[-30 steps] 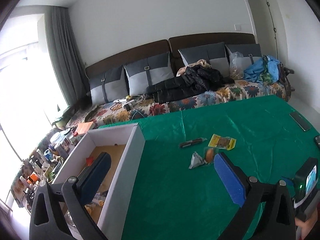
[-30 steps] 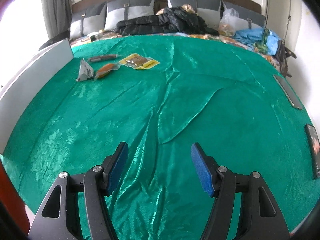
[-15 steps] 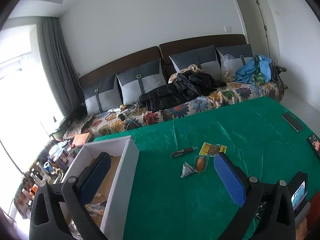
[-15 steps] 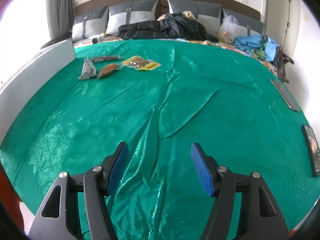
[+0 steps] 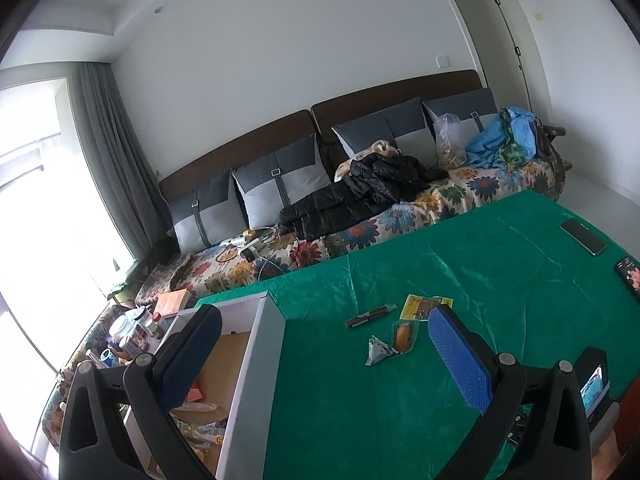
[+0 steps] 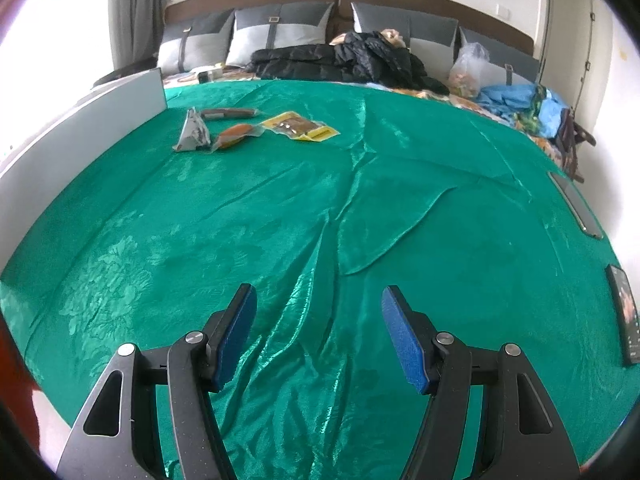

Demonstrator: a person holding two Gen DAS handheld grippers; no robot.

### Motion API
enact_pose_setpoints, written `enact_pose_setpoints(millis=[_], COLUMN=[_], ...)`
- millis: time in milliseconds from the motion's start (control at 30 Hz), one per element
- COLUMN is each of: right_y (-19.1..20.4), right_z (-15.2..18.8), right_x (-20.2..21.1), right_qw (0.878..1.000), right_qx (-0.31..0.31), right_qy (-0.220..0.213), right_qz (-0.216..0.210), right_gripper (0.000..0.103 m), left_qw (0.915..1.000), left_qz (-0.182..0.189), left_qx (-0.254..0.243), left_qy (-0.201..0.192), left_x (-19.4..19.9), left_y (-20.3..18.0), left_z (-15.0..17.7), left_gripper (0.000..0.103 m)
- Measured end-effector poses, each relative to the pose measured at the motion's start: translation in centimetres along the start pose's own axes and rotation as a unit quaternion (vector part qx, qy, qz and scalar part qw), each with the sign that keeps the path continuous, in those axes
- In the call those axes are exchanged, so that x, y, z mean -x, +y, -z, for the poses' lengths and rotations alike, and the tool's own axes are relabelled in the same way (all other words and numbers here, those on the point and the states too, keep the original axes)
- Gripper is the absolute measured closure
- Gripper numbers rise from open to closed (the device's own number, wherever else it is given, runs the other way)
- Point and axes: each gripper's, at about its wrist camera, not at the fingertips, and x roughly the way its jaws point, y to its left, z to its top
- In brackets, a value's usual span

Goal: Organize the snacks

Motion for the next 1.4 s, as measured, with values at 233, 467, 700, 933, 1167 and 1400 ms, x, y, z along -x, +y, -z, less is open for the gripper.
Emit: enact_pose_setpoints(millis=[233,467,700,933,1167,1400], right_y=[0.0,-0.5,-0.3,-1.9,-2.2,-1.0], right_z=[0.2,0.5,-0.2,-0.8,-1.0,-0.9], right_x=[-0.2,-0.9,-2.0,-3.4,-3.6,-3.9], right_qw=[1.000,1.000,1.000,0.997,0.997,0.999], right_qx=[0.001,-0.018,-0.011,-0.050,-0.050,-0.015], right_qy=[0.004,0.012,0.021,0.040,0.044,0.047], right_qz=[0.005,-0.003,-0.016,-0.034,-0.038,-0.022], right_gripper=[0.035,0.035,0.035,0.035,0.029,0.021], left_qw=[0.9956,0.9418,0.9396,0.9363,0.9329,0.9313], left_qz=[0.066,0.127,0.128,0.140,0.133,0.112], left_qx=[0.023,0.160,0.179,0.179,0.229,0.230], left_qy=[0.062,0.267,0.263,0.268,0.245,0.259], left_x=[-4.0,-15.3,-17.9,-22.1,-29.0,-34.7], left_y=[0.3,1.3,0.9,0.6,-0.3,-3.0], left_z=[4.8,20.4,22.5,21.0,15.5,14.1], left_gripper=[0.000,0.004,0.003,0.003,0.006,0.040])
